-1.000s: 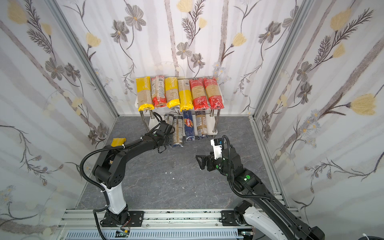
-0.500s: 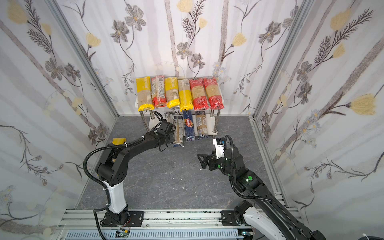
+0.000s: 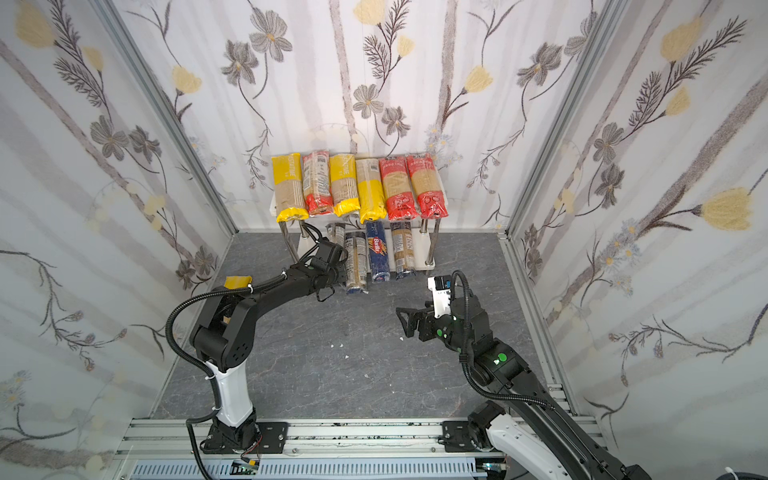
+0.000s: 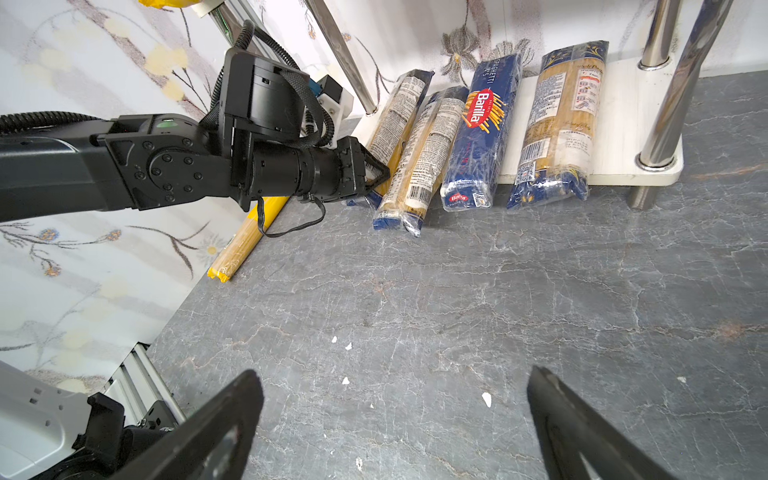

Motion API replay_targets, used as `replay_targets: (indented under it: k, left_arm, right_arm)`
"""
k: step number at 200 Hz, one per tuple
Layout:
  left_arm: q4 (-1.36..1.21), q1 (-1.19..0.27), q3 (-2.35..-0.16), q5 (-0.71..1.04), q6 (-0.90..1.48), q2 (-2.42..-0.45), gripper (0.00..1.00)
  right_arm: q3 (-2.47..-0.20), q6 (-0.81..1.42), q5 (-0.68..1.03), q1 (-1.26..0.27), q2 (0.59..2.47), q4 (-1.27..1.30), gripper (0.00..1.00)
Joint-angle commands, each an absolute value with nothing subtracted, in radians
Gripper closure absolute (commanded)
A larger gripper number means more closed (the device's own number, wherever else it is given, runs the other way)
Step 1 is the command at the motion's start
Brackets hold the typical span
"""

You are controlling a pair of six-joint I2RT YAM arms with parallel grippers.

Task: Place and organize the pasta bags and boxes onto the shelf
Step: 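Stand the pack against the others on the lower shelf and open the left gripper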

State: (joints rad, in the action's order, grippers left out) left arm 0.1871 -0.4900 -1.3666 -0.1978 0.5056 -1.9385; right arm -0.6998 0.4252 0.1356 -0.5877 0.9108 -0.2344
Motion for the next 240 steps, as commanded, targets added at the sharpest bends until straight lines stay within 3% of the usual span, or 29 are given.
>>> replay_targets:
  k: [1, 20, 40, 90, 181, 240]
  left_arm:
    - [0.194, -0.486, -1.361, -0.196, 0.511, -1.947, 0.71]
    - [0.199, -0.483, -1.359, -0.193, 0.510, -1.951, 0.66]
    - [0.206, -0.483, -1.359, -0.189, 0.511, -1.951, 0.54]
    - [0.219, -0.481, -1.353, -0.201, 0.505, -1.930, 0.51]
    - [0.224, -0.482, -1.374, -0.152, 0.484, -1.957, 0.84]
    - [0.225, -0.482, -1.391, -0.114, 0.483, -1.986, 0.86]
  right_arm:
    - [-0.710, 0.415, 0.150, -0.587, 0.913, -0.236, 0.00]
    - [-0.710, 0.417, 0.151, -0.586, 0.913, -0.236, 0.00]
    - [-0.711, 0.419, 0.153, -0.586, 0.913, -0.236, 0.00]
    - [-0.718, 0.419, 0.150, -0.586, 0.919, -0.235, 0.00]
    - [-0.722, 0.429, 0.148, -0.586, 0.918, -0.241, 0.00]
    - [-0.730, 0.431, 0.147, -0.585, 0.927, -0.240, 0.00]
